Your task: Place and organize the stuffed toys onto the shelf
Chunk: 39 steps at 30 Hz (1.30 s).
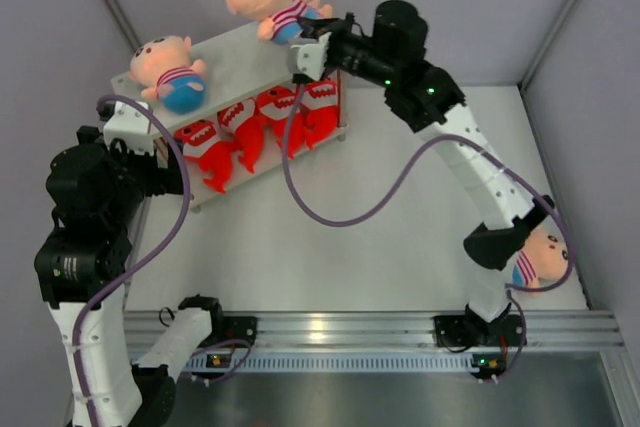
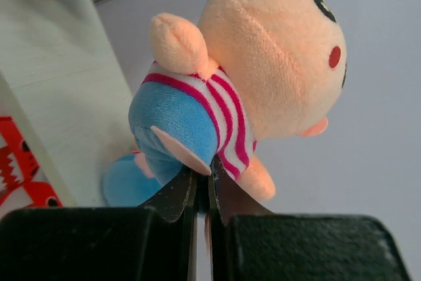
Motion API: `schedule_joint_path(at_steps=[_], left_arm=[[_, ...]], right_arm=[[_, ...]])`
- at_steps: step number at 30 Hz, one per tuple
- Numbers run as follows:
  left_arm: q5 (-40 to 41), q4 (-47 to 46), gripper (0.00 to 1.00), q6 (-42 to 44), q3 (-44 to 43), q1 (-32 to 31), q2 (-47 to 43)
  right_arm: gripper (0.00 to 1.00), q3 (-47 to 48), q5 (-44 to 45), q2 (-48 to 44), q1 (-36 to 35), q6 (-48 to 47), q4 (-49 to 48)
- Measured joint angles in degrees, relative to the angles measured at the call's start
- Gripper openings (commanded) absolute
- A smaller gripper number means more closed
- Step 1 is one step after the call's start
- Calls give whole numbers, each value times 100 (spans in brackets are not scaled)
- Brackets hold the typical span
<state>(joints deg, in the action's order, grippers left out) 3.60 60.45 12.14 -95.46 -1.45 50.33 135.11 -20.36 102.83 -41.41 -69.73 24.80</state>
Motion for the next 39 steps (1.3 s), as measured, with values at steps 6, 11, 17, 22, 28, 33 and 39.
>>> schedule_joint_path(at_steps=[6,11,17,22,28,33,39], left_arm=[[39,0,98,9,50,0,-22],[37,2,98,15,90,0,-24],[35,2,98,31,129,0,-33],[57,2,98,76,129,-2,-35],[83,4,98,136,146,-17,-35],[83,2,98,142,151,-33,-37],[81,2,98,151,151,-39,-74]], right_arm=[[0,-2,715,1285,-391,-138,15],[2,116,977,1690,-555,-52,-146],[13,374,1141,1694,-568,151,-529],[20,376,1198,1766,-568,293,-686],[34,302,1292,1878,-570,365,-684],[42,249,1300,1875,-573,398,-796],[54,122,1305,1836,-573,402,-994]])
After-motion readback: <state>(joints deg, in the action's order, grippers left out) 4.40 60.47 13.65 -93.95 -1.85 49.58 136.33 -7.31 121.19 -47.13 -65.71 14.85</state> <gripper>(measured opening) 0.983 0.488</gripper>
